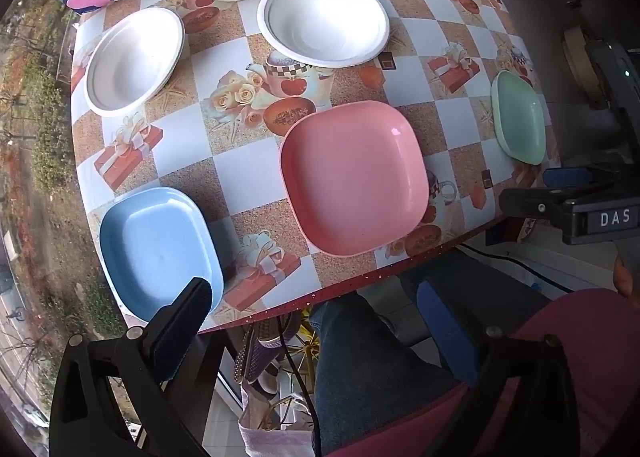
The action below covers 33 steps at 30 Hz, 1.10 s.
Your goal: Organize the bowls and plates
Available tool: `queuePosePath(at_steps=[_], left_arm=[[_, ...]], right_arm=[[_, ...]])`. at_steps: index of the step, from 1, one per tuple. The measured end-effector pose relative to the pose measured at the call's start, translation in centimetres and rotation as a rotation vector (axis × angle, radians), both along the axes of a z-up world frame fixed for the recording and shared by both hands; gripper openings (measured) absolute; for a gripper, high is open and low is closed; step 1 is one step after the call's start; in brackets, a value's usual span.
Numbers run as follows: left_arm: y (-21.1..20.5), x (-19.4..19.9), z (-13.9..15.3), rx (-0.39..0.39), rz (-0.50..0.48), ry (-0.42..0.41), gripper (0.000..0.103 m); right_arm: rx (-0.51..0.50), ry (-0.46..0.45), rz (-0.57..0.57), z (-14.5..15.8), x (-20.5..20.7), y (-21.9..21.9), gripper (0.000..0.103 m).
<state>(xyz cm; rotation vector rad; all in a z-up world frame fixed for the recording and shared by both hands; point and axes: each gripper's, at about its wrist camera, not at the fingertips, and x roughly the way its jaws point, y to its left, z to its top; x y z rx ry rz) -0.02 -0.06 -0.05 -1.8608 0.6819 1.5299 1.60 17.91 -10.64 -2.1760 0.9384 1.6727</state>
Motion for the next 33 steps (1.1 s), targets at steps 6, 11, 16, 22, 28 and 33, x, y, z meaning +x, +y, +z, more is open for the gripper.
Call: queuePosePath(at_steps=[6, 11, 16, 22, 28, 33], left_arm=[[-0.5, -0.2, -0.2, -0.001, 0.026, -0.008, 0.103], [-1.0, -0.3, -0.4, -0.002, 0.04, -0.019, 0.103], [-1.2, -0.2, -0.5, 0.005, 0.047, -0.015, 0.103], [-1.5, -0.1, -0.6, 0.009, 0.058, -0.03, 0.103], [-1.6, -0.1, -0.7, 0.009, 0.068, -0.041, 0.103], [-1.7, -0.1, -0.7, -0.009, 0.07, -0.033, 0.103]], right_arm=[[-0.015, -0.029, 0.016, -0.4, -0.3, -0.3, 0.103], [-0.015, -0.032, 0.029, -0.6, -0.4, -0.5, 0.103], [-0.028, -0.037, 0.037, -0.9, -0.4, -0.8, 0.103], [-0.056, -0.047, 0.052, -1.2, -0.4, -0.9, 0.103], [-0.095, -0.019, 0.07, -1.2, -0.4, -1.2, 0.103], [-0.088, 0.007, 0.073, -1.3, -0.5, -1.4, 0.103]])
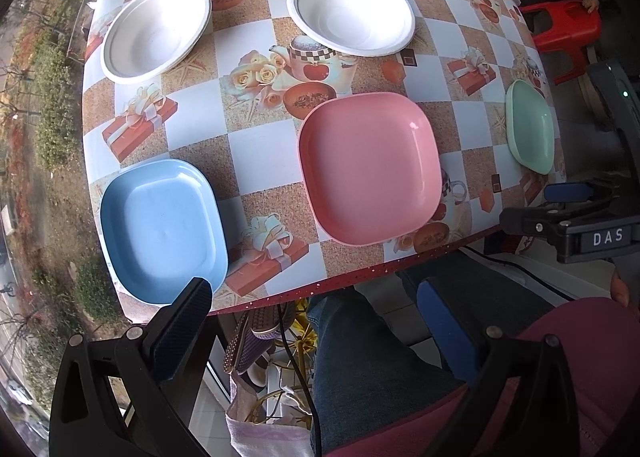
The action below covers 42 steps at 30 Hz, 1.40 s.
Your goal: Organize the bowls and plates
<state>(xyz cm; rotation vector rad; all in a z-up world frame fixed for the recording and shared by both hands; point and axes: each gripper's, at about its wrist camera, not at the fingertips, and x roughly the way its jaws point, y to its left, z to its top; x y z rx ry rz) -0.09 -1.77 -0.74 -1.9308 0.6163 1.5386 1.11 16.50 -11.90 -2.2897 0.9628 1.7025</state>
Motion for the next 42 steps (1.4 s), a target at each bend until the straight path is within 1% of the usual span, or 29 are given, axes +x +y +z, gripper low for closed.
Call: queuePosePath(at_steps=[7, 19, 27, 39, 42], left_arm=[[-0.1, 0.2, -0.1, 0.007, -0.001, -0.009, 0.103], [-0.2, 0.2, -0.3, -0.009, 0.004, -0.014, 0.103], [0.1, 0.4, -0.3, -0.023, -0.012, -0.015, 0.103], [0.4, 0.6, -0.4, -0.018, -0.031, -0.01, 0.103], [0.7, 0.8, -0.4, -0.007, -0.042, -0.003, 0.103]], right_arm=[[0.004, -0.016, 0.006, -0.4, -0.1, -0.2, 0.103], [-0.01, -0.026, 0.024, -0.9, -0.3, -0.5, 0.103], [-0.014, -0.028, 0.001, -1.0, 0.2, -0.3, 0.103], [-0.017, -0.043, -0.023, -1.0, 0.8, 0.0, 0.103], [-0.015, -0.048, -0.032, -1.0, 1.0, 0.1, 0.103]])
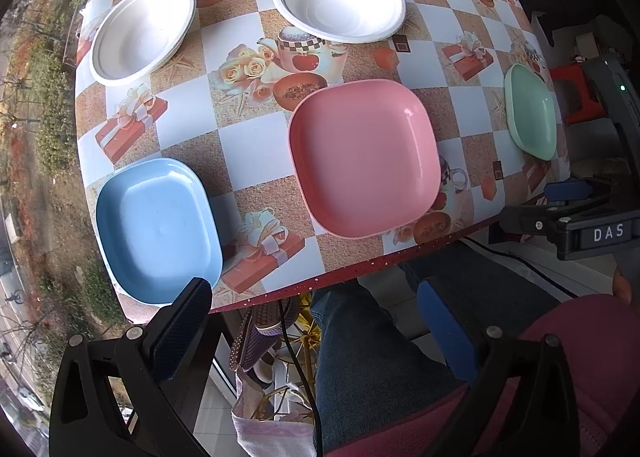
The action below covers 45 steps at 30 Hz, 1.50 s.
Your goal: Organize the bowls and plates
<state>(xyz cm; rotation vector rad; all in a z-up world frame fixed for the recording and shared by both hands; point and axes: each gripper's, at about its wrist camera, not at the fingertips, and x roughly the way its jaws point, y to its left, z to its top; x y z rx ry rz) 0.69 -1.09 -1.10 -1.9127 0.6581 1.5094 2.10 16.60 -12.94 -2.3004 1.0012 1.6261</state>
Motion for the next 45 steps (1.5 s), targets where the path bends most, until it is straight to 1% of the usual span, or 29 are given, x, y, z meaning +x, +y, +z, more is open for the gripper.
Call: queuePosePath(at_steps=[10, 22, 33, 39, 41, 45], left_arm=[[0.6, 0.5, -0.3, -0.013, -0.036, 0.011, 0.103], [2.2, 1.1, -0.3, -0.021, -0.111, 0.029, 0.103], [2.7, 1.1, -0.3, -0.026, -0.128, 0.044, 0.103], [2.7, 0.7, -0.5, -0.031, -0.119, 0.047, 0.103], [2.7, 0.7, -0.4, -0.027, -0.12, 0.047, 0.103], [2.7, 0.4, -0.2, -0.013, -0.119, 0.069, 0.103]], right_arm=[[0.003, -0.011, -0.033, -0.2, 0.8, 0.3, 0.103], [0.023, -0.001, -0.112, 0.0, 2.2, 1.6, 0.103], [0.032, -0.008, -0.149, 0.0, 2.9, 2.1, 0.103], [0.064, -0.001, -0.165, 0.0, 3.2, 2.8, 0.103], [0.075, 0.012, -0.171, 0.2, 3.1, 3.0, 0.103], [0.131, 0.055, -0.148, 0.9, 2.6, 3.2, 0.103]])
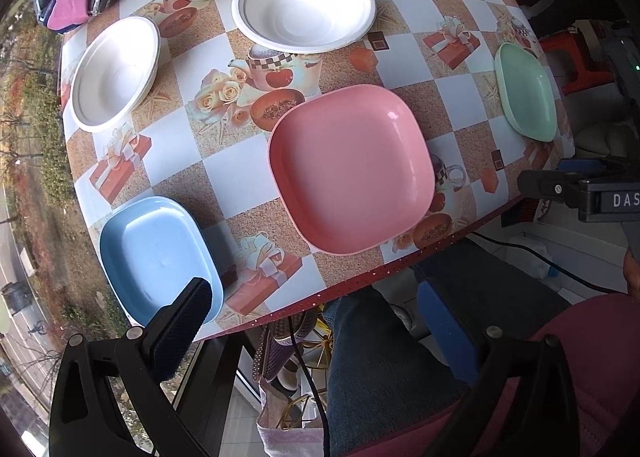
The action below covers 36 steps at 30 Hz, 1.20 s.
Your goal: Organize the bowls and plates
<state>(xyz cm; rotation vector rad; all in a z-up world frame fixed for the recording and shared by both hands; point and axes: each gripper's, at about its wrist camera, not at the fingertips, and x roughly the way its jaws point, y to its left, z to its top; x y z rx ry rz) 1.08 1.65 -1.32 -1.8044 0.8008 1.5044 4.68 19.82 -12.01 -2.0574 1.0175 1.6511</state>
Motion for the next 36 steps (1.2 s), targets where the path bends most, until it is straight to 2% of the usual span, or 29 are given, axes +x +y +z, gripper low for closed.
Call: queuePosePath(at_steps=[5, 36], left_arm=[[0.1, -0.4, 0.4, 0.017, -0.009, 0.057, 0.103], [0.1, 0.5, -1.0, 0.003, -0.036, 0.032, 0.103]], right_arm=[[0.004, 0.009, 0.016, 0.1, -0.2, -0.3, 0.103], [-0.026, -0.048, 0.015, -1.1, 0.5, -0.9, 0.103]])
